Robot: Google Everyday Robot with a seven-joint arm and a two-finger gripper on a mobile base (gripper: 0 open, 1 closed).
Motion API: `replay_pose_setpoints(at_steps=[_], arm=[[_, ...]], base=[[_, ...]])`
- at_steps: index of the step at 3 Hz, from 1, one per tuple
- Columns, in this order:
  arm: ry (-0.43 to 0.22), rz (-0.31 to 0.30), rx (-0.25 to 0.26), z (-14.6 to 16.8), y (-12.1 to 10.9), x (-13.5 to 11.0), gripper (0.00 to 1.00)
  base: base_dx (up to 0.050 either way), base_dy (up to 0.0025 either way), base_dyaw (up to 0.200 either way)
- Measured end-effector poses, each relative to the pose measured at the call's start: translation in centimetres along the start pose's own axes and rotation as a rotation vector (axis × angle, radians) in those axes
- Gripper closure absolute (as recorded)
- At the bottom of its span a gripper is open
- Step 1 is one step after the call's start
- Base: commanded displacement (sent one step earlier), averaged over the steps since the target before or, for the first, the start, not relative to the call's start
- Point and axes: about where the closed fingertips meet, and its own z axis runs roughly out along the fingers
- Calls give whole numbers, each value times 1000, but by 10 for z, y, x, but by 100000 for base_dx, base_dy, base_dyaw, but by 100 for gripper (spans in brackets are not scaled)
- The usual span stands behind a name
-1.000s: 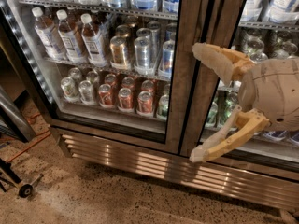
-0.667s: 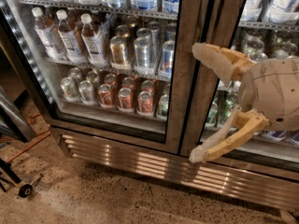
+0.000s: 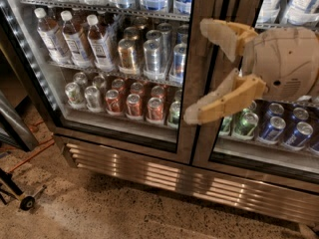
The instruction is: Open left fridge door
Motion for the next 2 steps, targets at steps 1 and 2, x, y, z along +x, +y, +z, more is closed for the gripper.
replay_pose_setpoints(at_steps=[1, 2], arm=[[24, 5, 32, 8, -19, -4, 0], [24, 6, 33, 9, -19, -4, 0]], base=[[0, 0, 0], [0, 0, 0]])
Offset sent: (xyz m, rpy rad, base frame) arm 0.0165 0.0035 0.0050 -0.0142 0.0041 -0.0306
